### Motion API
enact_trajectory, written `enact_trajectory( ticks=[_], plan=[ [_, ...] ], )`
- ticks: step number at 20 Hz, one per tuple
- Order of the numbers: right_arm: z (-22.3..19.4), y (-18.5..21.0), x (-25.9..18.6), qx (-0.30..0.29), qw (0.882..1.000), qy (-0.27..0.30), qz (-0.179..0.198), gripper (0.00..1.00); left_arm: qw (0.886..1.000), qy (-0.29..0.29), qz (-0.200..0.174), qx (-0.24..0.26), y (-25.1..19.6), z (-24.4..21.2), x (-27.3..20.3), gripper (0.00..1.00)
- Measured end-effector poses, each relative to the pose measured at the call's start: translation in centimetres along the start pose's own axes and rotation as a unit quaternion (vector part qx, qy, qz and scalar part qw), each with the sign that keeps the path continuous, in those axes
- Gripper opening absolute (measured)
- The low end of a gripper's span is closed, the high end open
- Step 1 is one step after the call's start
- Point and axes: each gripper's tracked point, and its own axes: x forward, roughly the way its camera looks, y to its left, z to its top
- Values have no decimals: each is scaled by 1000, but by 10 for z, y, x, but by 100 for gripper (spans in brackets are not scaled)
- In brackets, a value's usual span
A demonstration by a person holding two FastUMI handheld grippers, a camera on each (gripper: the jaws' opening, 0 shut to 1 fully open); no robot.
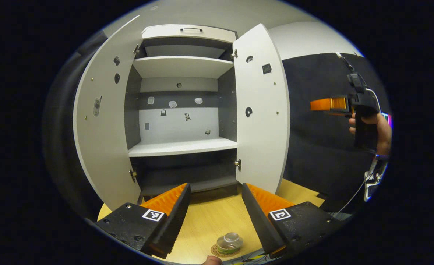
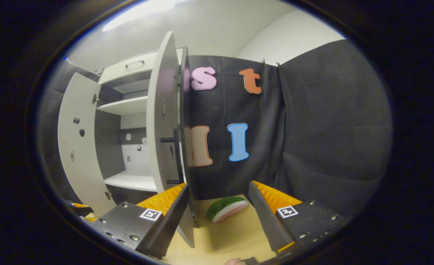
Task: Grasp the bottle in the cabinet with the left hand and place it on the coaster, then close the right door with the right hand and the left door with the left hand.
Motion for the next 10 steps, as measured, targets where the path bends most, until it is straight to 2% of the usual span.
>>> enact_trajectory(
  ticks=[3, 4, 5, 6, 7, 8, 10],
  plan=[
    [14, -23, 24, 11, 1000, -7, -10, 98, 1000, -4, 22, 20, 22, 22, -8, 88],
    [16, -27, 33, 18, 1000, -7, -10, 94, 999, -2, 28, 17, 28, 27, -12, 88],
    [14, -29, 42, 26, 1000, -1, -10, 98, 999, -2, 36, 11, 35, 31, -16, 88],
    [14, -30, 53, 38, 999, 4, -7, 98, 999, -3, 43, 6, 41, 36, -20, 88],
    [13, -31, 61, 49, 999, 10, -6, 94, 999, -5, 52, 2, 48, 39, -24, 88],
    [14, -32, 69, 58, 998, 11, -4, 99, 998, -6, 60, 0, 54, 41, -27, 88],
    [15, -25, 81, 63, 998, 13, 5, 98, 997, -9, 75, -1, 67, 45, -31, 88]
  ],
)
